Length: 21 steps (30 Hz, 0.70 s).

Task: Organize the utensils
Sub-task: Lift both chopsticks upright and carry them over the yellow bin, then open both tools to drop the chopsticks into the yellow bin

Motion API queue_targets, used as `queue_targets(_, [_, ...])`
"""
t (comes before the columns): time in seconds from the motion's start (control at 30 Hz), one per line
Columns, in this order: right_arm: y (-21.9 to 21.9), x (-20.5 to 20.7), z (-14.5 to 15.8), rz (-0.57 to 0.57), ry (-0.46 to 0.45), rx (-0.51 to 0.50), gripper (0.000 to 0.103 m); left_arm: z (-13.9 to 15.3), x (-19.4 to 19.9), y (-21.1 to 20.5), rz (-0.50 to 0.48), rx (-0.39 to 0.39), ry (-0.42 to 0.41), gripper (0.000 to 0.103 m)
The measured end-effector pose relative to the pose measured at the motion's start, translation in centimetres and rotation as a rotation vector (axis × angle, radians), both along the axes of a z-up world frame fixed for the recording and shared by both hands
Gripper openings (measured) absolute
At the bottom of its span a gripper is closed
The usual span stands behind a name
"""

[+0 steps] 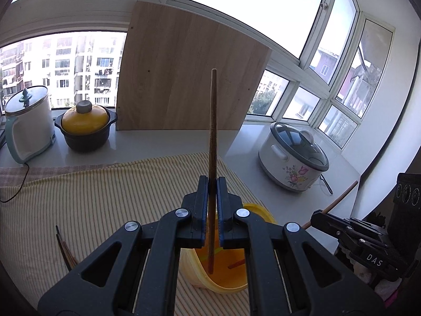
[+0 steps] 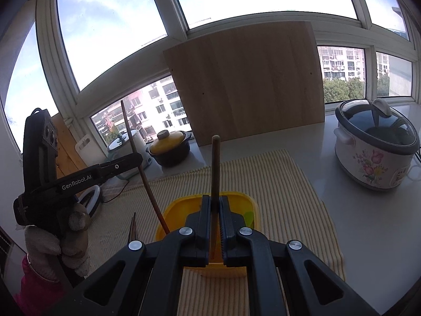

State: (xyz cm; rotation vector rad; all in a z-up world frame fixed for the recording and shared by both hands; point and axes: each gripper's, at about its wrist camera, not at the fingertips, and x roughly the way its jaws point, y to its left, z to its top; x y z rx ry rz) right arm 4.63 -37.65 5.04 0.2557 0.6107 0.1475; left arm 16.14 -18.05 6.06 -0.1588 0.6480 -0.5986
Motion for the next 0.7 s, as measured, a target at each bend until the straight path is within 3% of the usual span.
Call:
queue_targets(0.33, [0.6,0.4,-1.0,0.007,0.034,0.001,0.008,-1.2,-0.5,-0.4,-0.013,0.024,0.02,0.004])
queue_targets(0.37, [0.6,0.4,-1.0,0.006,0.033,-0.001,0.012,-1.3,-0.5,-0.4,-0.018,0.026,0.022,0.004])
queue_targets(0.4, [0.6,0.3,-1.0,0.002,0.032,-0.003,0.023,-1.3,-0.6,-0.4,-0.02,0.029,0.022,0.004])
queue_targets(0.47, [0.5,0.1,-1.0,-0.015,0.022,-0.003,0.033,-1.3,-0.7,-0.3,-0.019,0.031,0.021,0.011])
queue_targets(0.5, [0.4,0.0,-0.9,-0.019,0.02,-0.003,0.033,-1.2,-0.8,-0.2,-0.02,0.029,0.021,0.015])
queue_targets(0.7, [0.5,-0.3,-0.8,-0.027,0.014,0.004,0.033,-1.1,-1.2,0.7,-0.01,0.017,0.018,0.015])
